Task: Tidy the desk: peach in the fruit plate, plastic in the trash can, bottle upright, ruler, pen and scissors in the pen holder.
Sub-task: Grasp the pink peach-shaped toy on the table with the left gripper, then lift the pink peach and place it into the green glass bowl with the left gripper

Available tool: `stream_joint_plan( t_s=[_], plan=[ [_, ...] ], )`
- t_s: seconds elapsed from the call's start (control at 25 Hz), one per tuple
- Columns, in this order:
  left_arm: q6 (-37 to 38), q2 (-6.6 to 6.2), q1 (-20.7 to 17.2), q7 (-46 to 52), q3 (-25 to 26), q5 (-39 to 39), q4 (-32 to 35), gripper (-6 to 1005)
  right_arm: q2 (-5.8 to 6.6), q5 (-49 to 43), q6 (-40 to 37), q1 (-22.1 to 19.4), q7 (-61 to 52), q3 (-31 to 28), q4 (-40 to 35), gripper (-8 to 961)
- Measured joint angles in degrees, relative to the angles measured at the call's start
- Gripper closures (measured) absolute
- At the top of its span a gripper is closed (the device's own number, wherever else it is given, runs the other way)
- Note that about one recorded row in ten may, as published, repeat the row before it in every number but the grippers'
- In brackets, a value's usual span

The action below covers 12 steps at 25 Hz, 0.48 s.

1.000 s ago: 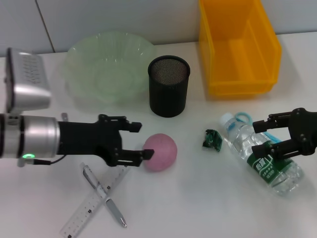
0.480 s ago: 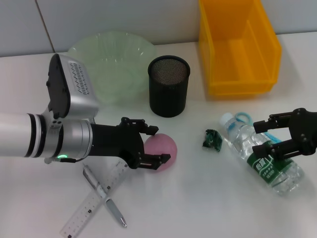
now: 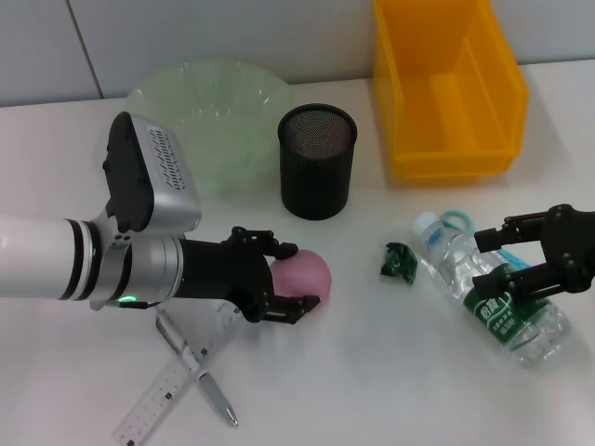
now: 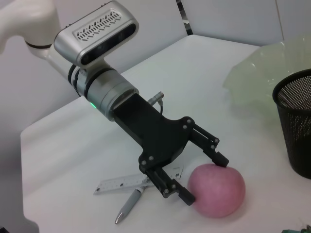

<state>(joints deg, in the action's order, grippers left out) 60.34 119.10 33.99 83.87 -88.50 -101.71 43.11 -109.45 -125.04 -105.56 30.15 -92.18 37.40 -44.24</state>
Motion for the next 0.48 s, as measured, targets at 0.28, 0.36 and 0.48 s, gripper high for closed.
stream_joint_plan(
  t_s=[0.28,0.36,0.48],
  plan=[
    [-2.9,0.07,-0.1,1.3,-0.3,0.6,0.1,272,0.01,0.0,0.0,-0.4,-0.2,-0.3,0.0,151],
    [-3.5,0.08,-0.3,2.0,-0.1,0.8,0.2,281,0.01,0.0,0.0,-0.4,-0.2,-0.3,0.0,152],
    [-3.5,0.08,-0.4,2.2,-0.1,1.0,0.5,382,0.03,0.0,-0.1,-0.4,-0.2,-0.4,0.0,154]
  ],
)
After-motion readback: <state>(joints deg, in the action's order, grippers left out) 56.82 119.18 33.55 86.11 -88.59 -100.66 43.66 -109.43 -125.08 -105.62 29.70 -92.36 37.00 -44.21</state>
